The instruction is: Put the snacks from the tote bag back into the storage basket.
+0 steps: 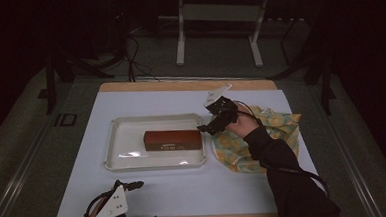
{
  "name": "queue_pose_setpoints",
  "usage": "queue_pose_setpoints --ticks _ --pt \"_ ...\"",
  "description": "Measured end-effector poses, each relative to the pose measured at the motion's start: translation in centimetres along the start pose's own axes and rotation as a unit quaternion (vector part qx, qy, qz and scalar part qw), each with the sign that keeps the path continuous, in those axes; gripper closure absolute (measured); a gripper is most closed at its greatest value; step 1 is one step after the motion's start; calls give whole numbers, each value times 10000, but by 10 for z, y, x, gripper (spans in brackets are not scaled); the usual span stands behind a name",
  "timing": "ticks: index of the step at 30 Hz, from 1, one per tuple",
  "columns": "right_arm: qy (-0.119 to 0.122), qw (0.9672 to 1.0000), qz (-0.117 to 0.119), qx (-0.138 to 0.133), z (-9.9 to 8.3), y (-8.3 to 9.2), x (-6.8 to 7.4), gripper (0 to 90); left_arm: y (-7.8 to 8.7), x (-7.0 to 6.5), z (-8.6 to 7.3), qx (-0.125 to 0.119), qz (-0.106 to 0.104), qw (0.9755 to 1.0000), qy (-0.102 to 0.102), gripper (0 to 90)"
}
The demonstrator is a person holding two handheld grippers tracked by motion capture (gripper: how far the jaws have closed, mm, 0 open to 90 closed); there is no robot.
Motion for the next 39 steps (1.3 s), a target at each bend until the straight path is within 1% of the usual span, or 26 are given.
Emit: queue_pose_setpoints --ticks 2,3,5,6,8,9,10,11,13,19,24,26,27,29,30,33,36,39 --pt "-96 9999 13 -83 -5 2 1 146 0 0 0 1 3 10000 4 0" --pt "-152 9998 -55 -110 -7 2 1 146 0 0 0 2 4 10000 4 0" --pt "-210 9993 -170 -246 -10 5 0 139 0 0 0 3 6 10000 2 0" --pt "-257 9989 -264 -278 -11 7 -1 139 0 0 0 3 4 10000 2 0" --pt "-391 9975 -386 -450 -14 12 -1 134 0 0 0 -1 2 10000 15 0" --pt "-457 9965 -485 -511 -15 16 -1 132 0 0 0 -1 2 10000 15 0" --pt "-491 9955 -582 -563 -17 18 0 130 0 0 0 -1 -1 10000 19 0" --pt "-517 9948 -626 -617 -18 21 0 128 0 0 0 1 1 10000 21 0" --pt "-596 9930 -778 -663 -23 25 2 127 0 0 0 -2 -1 10000 21 0" --pt "-815 9901 -882 -732 -40 31 9 117 0 0 0 7 4 10000 18 0" --pt "-824 9886 -963 -814 -54 38 15 111 -1 0 0 19 1 10000 22 0" --pt "-827 9883 -956 -849 -59 42 19 111 -1 0 0 18 5 10000 20 0" --pt "-831 9876 -993 -886 -61 45 20 111 -1 0 0 12 7 10000 27 0" --pt "-917 9864 -990 -936 -66 49 22 112 -1 0 0 16 10 10000 20 0" --pt "-958 9852 -1020 -990 -69 52 23 112 -1 0 0 15 8 10000 22 0" --pt "-1017 9810 -1255 -1073 -78 58 23 112 -1 0 0 25 10 10000 15 0" --pt "-1111 9784 -1314 -1149 -87 65 23 112 -1 0 0 25 15 10000 14 0" --pt "-1196 9748 -1416 -1245 -96 74 23 112 -1 0 0 30 12 10000 15 0"
Point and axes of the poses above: each handheld gripper's, and its own axes: y roughly backward along the jaws, z roughly out of its top, x roughly to its left, the point moved 8 cm from there along -y, roughly forward along the jaws, and after that the axes turned 3 degrees about x, right-handed, at the moved point
